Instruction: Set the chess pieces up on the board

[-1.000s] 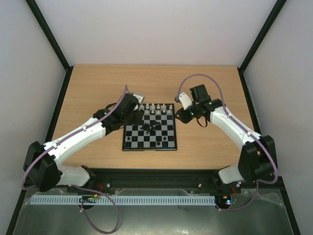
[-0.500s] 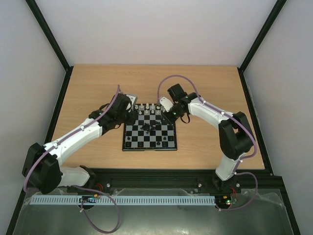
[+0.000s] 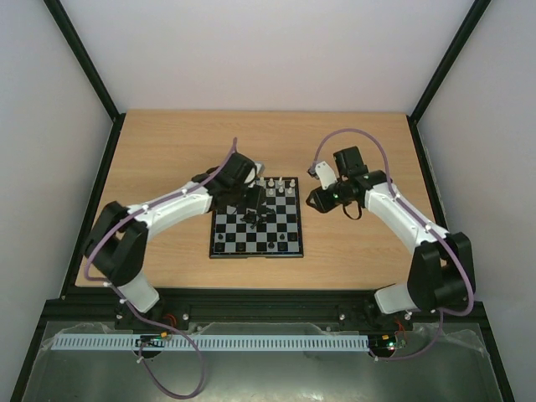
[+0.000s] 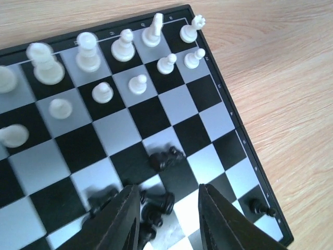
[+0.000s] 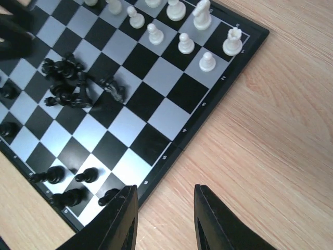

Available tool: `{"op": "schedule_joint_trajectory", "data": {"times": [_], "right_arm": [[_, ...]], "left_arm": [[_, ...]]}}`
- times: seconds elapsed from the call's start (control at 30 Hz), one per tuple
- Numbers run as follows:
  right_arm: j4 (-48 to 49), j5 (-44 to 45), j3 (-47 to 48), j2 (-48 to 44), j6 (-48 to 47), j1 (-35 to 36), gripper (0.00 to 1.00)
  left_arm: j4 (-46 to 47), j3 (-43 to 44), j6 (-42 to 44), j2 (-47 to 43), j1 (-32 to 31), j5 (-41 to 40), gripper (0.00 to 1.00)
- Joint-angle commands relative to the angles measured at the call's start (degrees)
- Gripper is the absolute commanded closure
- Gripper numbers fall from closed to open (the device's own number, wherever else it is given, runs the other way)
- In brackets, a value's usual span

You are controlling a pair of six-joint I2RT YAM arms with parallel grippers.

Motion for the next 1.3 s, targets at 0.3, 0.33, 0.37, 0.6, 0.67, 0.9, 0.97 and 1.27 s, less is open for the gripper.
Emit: {"op": "schedule_joint_trajectory", "data": {"times": [0.3, 0.33, 0.37, 0.6, 0.67, 0.9, 0.97, 1.27], "right_arm": [[1.8, -5.1, -6.2, -3.2, 2.7, -0.1, 0.68], [1.9, -5.2, -6.2, -3.1, 2.8, -0.1, 0.68], [2.0, -5.3, -6.4, -3.0, 2.9, -0.1, 0.68], [2.3, -6.0, -5.5, -0.4, 4.2, -0.1, 0.68], [2.3, -7.0, -4.9, 0.4, 4.9, -0.1, 0.68], [-0.1, -14.2, -1.2, 6.8, 6.8, 0.0, 0.68], [-0.6, -15.7, 0.0, 8.6, 7.5, -0.1, 0.68], [-3.4, -22.3, 6.2, 17.5, 9.9, 0.2, 0.67]], "left_arm": [[-2.2, 8.4, -8.3, 14.2, -0.9, -1.4, 0.74], [-2.2, 8.7, -8.1, 15.0, -0.9, -0.9, 0.74], [-2.1, 9.1, -8.0, 15.7, -0.9, -0.1, 0.74], [0.2, 8.8, -8.2, 17.3, -0.9, 1.7, 0.75], [0.2, 9.0, -7.9, 17.8, -0.8, 1.6, 0.77], [0.1, 8.2, -7.6, 18.8, -0.8, 2.5, 0.82], [0.4, 7.5, -7.4, 18.7, -0.7, 2.4, 0.83], [6.1, 2.2, -9.7, 16.6, 1.1, 6.2, 0.88]]}}
